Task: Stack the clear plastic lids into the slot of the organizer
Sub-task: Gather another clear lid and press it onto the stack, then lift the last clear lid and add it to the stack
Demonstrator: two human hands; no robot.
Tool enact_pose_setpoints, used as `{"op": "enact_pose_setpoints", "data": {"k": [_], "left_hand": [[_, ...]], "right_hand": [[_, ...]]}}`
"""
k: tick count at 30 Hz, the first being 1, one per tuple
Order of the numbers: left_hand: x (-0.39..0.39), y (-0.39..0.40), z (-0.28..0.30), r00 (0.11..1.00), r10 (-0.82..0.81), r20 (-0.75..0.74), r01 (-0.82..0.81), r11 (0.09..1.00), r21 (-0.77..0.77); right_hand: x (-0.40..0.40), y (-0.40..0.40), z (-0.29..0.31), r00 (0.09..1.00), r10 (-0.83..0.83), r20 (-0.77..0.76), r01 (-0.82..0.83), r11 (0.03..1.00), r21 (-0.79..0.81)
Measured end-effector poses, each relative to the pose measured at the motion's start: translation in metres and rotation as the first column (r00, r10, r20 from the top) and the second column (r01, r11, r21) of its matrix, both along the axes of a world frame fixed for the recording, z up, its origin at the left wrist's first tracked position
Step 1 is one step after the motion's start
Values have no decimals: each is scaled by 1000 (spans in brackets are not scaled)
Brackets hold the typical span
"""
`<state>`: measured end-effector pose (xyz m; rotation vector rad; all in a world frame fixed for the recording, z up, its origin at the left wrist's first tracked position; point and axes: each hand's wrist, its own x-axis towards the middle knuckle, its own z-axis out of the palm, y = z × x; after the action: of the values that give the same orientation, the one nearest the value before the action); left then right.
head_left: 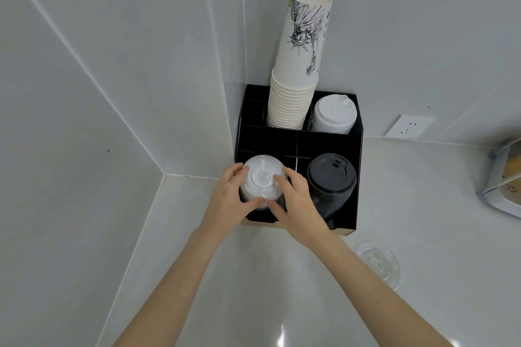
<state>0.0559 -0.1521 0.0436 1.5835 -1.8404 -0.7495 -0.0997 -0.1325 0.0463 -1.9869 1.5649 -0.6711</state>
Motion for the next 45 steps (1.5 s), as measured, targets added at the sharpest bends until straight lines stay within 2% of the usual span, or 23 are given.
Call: {"op": "enact_pose_setpoints", "data": {"k": [7,16,23,29,37,45], "left_hand": [[-2,14,10,997,-7,76,9,1000,-28],[-41,46,28,997,-42,69,58,969,-240],[-94,77,17,981,-184,-54,174,973,-150],[-138,96,-9,962,-254,-102,255,967,-2],[-175,109,-49,952,-303,-36,305,940,153],[-191,112,-75,934,-354,46,345,928,140]], "right_hand": [[-6,14,14,996,17,83,-18,1000,8],[-43,45,40,984,-23,178,33,998,-56],[-102,80,32,972,-171,163,178,984,-29],[-161,111,5,950,-304,71,297,951,89],[-198,129,-39,956,-289,-53,293,926,236],[-210,132,-65,973,-197,-120,222,942,252]]}}
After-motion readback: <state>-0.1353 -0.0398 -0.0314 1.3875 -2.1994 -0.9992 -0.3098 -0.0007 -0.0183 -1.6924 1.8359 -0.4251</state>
